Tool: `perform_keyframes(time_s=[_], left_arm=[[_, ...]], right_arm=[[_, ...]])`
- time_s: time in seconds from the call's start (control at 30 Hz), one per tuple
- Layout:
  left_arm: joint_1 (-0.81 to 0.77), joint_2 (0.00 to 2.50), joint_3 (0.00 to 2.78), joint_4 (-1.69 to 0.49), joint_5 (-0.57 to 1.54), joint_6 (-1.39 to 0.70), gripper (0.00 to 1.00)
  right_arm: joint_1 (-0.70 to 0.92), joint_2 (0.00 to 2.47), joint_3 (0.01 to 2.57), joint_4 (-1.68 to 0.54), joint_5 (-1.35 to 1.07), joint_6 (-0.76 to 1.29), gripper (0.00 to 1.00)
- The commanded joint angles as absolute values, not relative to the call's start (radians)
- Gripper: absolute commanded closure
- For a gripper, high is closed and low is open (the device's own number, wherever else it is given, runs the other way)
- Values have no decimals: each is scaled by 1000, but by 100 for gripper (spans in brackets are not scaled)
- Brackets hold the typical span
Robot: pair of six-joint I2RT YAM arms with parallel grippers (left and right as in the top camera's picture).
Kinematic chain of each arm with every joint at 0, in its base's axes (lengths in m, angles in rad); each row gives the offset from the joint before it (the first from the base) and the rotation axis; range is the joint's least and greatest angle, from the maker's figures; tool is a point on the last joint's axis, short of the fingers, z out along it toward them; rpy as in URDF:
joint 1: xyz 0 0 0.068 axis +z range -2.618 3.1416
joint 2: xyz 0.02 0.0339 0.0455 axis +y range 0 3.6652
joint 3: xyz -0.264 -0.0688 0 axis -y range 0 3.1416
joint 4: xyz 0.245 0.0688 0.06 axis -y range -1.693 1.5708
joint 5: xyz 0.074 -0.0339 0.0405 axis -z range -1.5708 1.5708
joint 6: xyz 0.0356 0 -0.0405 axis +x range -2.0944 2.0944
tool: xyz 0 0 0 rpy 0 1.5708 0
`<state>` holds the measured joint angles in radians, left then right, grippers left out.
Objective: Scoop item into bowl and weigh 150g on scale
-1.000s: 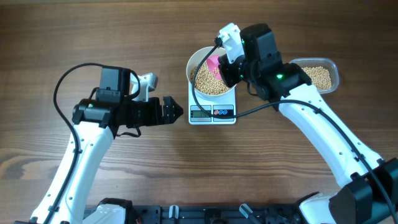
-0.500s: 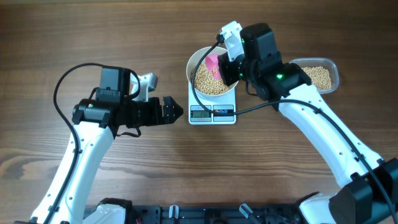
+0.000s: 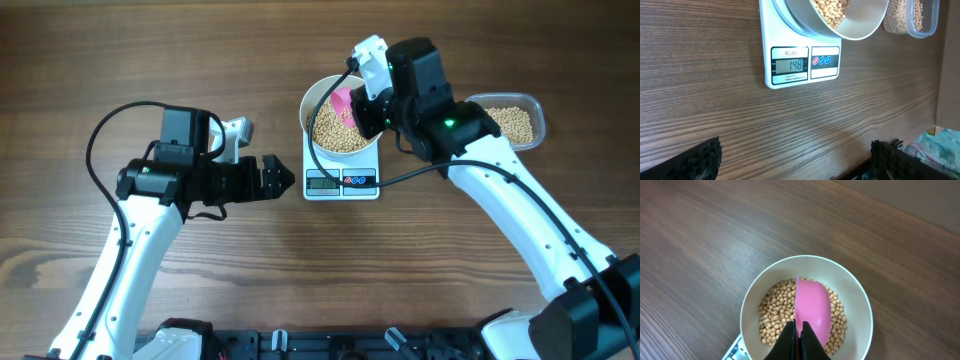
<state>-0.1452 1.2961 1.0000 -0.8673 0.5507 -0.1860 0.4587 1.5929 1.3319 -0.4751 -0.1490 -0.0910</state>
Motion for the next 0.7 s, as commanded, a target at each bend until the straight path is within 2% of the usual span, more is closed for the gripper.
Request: perform_keyframes(time_s=[0.0, 0.67], left_arm=[[-149, 1295, 1021, -864, 563, -188, 0], [-149, 1295, 1021, -864, 563, -188, 0]], right_arm=[[467, 1578, 1335, -477, -150, -159, 96], [472, 1564, 1337, -458, -110, -126, 96]])
